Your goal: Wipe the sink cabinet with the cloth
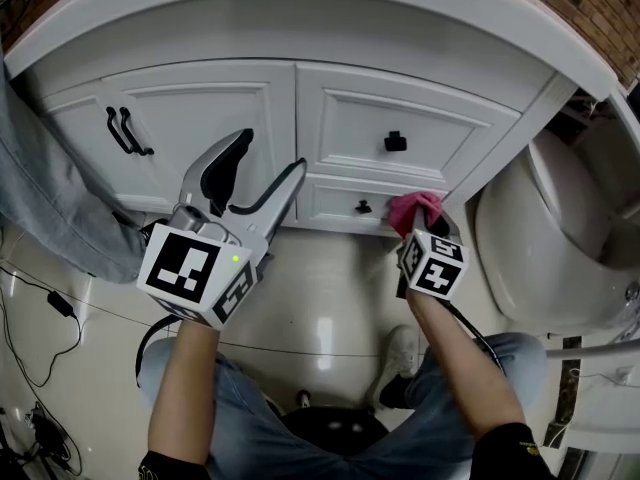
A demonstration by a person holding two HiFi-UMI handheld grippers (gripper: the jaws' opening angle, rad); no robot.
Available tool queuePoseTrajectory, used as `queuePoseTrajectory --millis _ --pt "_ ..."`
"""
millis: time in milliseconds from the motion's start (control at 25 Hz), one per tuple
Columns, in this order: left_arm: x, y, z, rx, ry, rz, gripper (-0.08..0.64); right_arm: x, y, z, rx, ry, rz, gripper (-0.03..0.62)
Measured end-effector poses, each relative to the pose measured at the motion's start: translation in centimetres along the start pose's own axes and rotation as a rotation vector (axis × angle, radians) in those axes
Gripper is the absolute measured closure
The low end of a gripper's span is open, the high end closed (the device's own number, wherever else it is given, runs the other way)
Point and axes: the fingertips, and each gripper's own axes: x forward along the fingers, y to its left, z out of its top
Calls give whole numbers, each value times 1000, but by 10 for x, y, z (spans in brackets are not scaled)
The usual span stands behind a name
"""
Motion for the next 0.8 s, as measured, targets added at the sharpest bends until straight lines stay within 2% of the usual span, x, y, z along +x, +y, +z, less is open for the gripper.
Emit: queuePoseTrajectory --millis 160,280,400,480,600,640,720,800 --pt "-6 4 -4 13 18 12 265 7 57 -1 64 -8 92 557" --pt "-16 10 -8 18 34 32 264 9 112 1 58 -17 186 557" --pt "-29 19 -10 22 45 54 264 11 154 4 70 -26 233 557" --pt "-39 26 -11 23 52 72 262 11 190 3 39 -34 327 557" --pt "-55 34 -6 23 54 89 262 3 247 5 -32 -57 523 557" --pt "-59 36 -3 28 52 89 262 2 257 5 -45 -61 558 557" --pt "-67 40 2 40 46 93 262 3 256 2 -57 -49 555 557" --pt "-74 45 3 38 41 107 262 9 237 -7 -56 -14 495 557"
